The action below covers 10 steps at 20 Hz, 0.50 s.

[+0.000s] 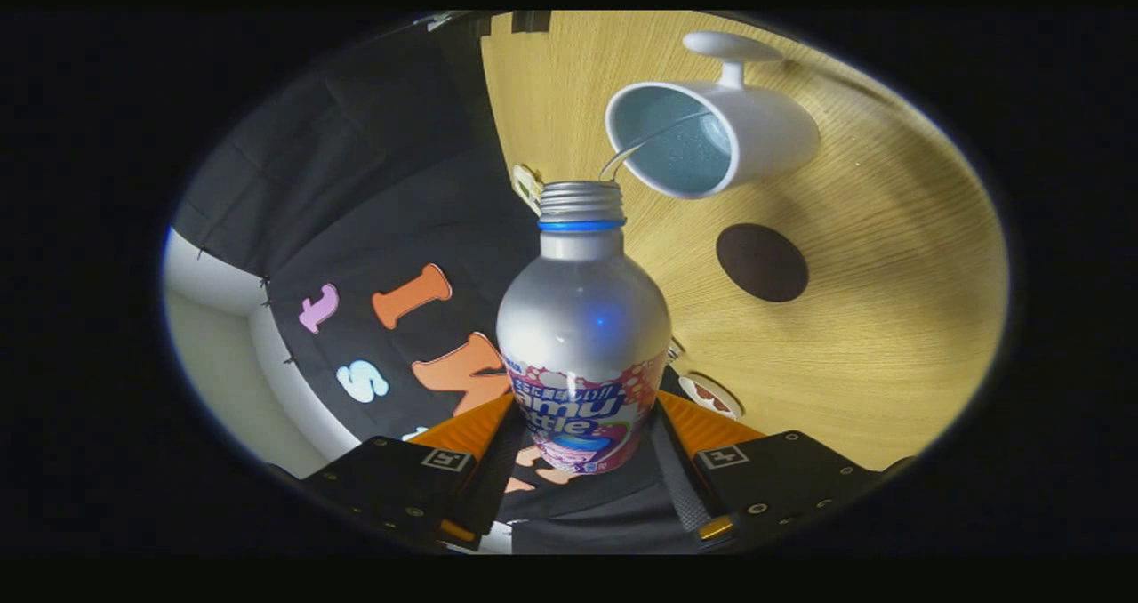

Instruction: Take the bottle from table, then pour the juice into the cup, finally place the bottle on the coaster

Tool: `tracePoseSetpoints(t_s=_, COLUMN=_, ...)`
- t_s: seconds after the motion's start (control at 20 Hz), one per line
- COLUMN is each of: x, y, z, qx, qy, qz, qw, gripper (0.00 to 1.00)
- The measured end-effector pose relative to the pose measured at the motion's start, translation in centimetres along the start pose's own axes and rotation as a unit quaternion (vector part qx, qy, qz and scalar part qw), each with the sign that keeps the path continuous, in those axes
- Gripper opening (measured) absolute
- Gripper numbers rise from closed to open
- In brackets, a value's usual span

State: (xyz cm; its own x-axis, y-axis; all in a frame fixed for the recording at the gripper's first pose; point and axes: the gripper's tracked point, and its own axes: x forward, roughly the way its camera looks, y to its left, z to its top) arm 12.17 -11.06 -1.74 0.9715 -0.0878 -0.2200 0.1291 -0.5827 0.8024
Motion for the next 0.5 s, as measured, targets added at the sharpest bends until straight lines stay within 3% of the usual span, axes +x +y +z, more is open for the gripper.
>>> tracePoseSetpoints(t_s=0.5, x=-0.19, y=0.39, z=0.09, qx=0.017, qy=0.002, qz=0.003, qw=1.000, gripper=0.77)
